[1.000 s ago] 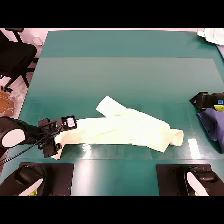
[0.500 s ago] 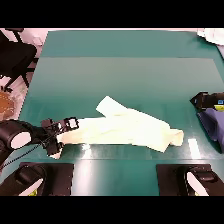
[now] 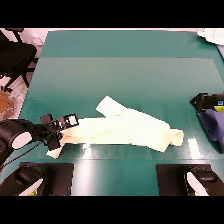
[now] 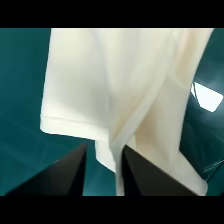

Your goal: Fold the shirts.

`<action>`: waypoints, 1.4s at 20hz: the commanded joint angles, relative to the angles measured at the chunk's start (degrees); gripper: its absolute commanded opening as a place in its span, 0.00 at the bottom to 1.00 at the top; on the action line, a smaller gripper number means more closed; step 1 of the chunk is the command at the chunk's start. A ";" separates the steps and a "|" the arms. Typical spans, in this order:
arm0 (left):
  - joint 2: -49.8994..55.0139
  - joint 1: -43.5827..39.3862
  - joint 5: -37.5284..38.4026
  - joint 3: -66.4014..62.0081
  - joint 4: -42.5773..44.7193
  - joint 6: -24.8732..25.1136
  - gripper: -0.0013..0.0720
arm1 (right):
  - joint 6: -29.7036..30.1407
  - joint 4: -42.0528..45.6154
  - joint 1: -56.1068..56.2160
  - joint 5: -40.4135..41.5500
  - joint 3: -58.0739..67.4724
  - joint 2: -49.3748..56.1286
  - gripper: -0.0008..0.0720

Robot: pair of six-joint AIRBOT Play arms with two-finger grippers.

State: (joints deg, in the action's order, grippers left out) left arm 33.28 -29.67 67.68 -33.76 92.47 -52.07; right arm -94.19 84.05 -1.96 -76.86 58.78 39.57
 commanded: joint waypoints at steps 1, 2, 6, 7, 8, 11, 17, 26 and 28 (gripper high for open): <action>-0.07 -0.04 -1.42 0.02 -1.73 0.02 0.60 | -0.02 -0.02 -0.02 -0.24 0.04 -0.04 0.71; -0.07 -0.04 -0.90 0.02 -2.78 0.04 0.65 | -0.02 -0.02 -0.02 -0.24 0.04 -0.04 0.71; -0.07 -0.04 0.79 2.64 -3.04 0.04 0.70 | 0.00 -0.02 -0.02 -0.28 0.04 -0.04 0.71; -0.04 -0.04 0.61 3.82 -3.02 0.04 0.70 | 0.00 -0.02 -0.02 -0.28 0.04 -0.04 0.71; -0.07 -0.04 0.22 4.98 -2.51 0.04 0.70 | 0.00 -0.02 -0.02 -0.28 0.04 -0.04 0.71; -0.07 -0.04 -1.62 6.14 -0.20 0.02 0.63 | 0.00 -0.04 -0.02 -0.31 0.04 -0.04 0.71; -0.07 -0.04 -4.72 6.14 0.15 0.04 0.05 | -0.02 -0.02 -0.02 -0.37 0.04 -0.04 0.71; -0.07 -0.04 -4.61 5.22 0.20 0.02 0.05 | 0.24 -2.56 -0.13 -19.96 0.04 11.54 0.71; -0.07 -0.04 -4.66 5.25 0.17 0.02 0.05 | -2.54 -6.78 -0.15 -21.09 -0.79 10.36 0.71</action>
State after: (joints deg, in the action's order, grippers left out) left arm 33.28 -29.69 63.07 -28.38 92.60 -52.03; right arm -93.97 81.58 -2.09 -92.97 58.57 48.99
